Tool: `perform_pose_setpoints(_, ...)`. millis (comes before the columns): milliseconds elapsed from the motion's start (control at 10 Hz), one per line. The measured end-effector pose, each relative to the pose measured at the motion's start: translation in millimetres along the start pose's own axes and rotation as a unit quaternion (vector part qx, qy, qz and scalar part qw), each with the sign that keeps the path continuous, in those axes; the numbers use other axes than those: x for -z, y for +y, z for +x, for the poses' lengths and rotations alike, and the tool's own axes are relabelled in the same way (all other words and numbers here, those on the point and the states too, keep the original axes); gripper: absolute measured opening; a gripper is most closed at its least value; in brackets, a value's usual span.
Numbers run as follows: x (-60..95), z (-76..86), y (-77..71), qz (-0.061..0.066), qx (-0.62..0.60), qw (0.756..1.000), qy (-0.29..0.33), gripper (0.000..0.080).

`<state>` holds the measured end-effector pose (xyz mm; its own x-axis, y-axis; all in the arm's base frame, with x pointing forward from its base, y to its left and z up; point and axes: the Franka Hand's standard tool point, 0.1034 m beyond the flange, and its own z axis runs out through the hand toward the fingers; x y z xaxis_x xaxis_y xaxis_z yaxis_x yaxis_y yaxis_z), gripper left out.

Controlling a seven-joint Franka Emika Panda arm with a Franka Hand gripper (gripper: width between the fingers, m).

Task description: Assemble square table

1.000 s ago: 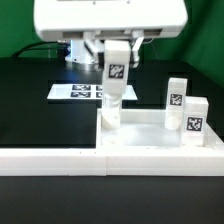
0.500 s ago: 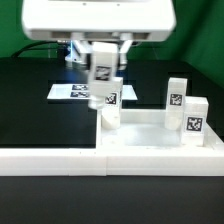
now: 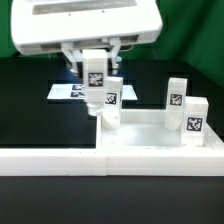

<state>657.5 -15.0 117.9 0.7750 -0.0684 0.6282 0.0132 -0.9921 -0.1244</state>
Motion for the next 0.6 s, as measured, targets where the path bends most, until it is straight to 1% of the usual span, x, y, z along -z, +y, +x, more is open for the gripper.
perform_pose_setpoints(100, -3.4, 1.3, -8.3, -0.007, -0.005, 1.0, -0.001, 0.0288)
perform_pose_setpoints(200, -4.3, 0.4, -3.4, -0.013, 0.003, 1.0, -0.002, 0.0288)
perform_pose_setpoints(400, -4.5, -0.4, -3.1, -0.013, 0.002, 1.0, -0.003, 0.0288)
perform_pose_setpoints(500, -4.7, -0.8, -2.2, -0.018, -0.004, 1.0, 0.005, 0.0288)
perform_pose_setpoints(600, -11.0, -10.6, -6.7, -0.019, -0.007, 1.0, 0.003, 0.0288)
